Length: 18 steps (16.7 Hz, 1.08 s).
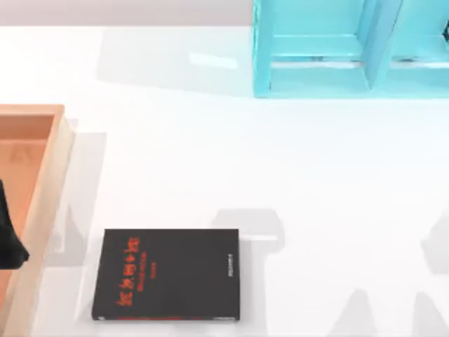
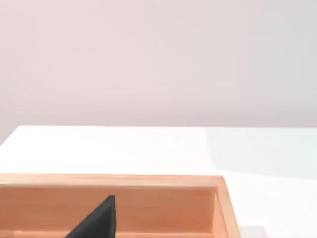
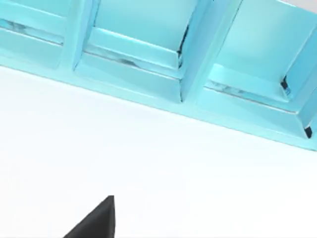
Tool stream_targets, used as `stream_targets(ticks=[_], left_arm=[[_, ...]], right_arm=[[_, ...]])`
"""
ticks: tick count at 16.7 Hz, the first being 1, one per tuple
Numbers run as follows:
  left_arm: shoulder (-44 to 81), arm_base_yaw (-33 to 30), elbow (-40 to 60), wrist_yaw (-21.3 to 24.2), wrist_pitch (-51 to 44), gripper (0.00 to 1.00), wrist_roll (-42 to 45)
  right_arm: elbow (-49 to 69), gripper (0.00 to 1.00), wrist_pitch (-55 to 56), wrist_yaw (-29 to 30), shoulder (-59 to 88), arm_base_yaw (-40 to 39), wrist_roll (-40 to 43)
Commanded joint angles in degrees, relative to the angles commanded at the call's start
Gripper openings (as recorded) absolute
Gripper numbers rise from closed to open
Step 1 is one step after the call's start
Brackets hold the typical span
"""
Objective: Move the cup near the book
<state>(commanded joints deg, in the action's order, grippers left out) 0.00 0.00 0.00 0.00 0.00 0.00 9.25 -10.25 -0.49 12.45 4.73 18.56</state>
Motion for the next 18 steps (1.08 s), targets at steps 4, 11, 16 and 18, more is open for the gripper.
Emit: stream_targets(ticks=[4,11,16,18], left_arm=[[0.0,0.0,0.0,0.0,0.0,1.0,0.0],[0.0,0.0,0.0,0.0,0.0,1.0,0.0],[0.0,0.0,0.0,0.0,0.0,1.0,0.0],[0.0,0.0,0.0,0.0,0.0,1.0,0.0]], right_arm=[[9.3,1.0,-10.0,0.0,12.1,5.2,18.1],[27.9,1.0,-29.6,0.4,36.1,16.3,53.7],[40.2,1.0,-42.6,0.6,52.0,23.6,77.1],[44.4,1.0,-47.2,0.6,57.5,26.0,85.3]])
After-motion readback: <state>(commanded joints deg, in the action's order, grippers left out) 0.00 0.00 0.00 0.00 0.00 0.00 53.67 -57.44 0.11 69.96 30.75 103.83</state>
